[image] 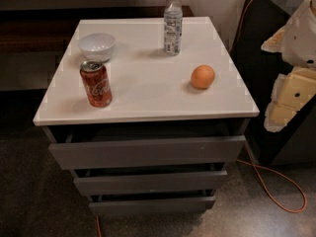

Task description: Place coke can into middle drawer

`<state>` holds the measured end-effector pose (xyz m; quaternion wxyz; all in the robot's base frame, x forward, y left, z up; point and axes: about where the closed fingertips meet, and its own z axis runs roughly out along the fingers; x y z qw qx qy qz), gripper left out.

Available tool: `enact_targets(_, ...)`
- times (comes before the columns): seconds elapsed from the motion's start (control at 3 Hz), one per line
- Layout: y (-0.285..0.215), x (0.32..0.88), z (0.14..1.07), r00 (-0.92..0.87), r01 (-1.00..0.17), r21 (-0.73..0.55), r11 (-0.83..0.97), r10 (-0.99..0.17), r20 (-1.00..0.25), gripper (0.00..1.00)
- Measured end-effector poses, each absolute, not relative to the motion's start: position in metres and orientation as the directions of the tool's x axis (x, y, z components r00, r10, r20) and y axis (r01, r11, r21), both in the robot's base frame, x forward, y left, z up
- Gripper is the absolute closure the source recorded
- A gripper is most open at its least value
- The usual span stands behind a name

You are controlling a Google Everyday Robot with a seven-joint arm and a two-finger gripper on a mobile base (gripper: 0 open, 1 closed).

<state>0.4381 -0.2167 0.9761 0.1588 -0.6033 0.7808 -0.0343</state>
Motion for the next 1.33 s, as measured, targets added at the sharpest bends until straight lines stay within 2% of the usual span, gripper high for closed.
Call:
enact_targets(0.67, -0.213, 0.435, 0.973, -0.202, -0.931, -0.256, 0.260, -0.951, -0.232, 0.00)
enact_targets(1.33, -0.187, 0.416, 0.926, -0.096, -0.954, -0.245, 0.175, -0.948, -0.302, 0.00)
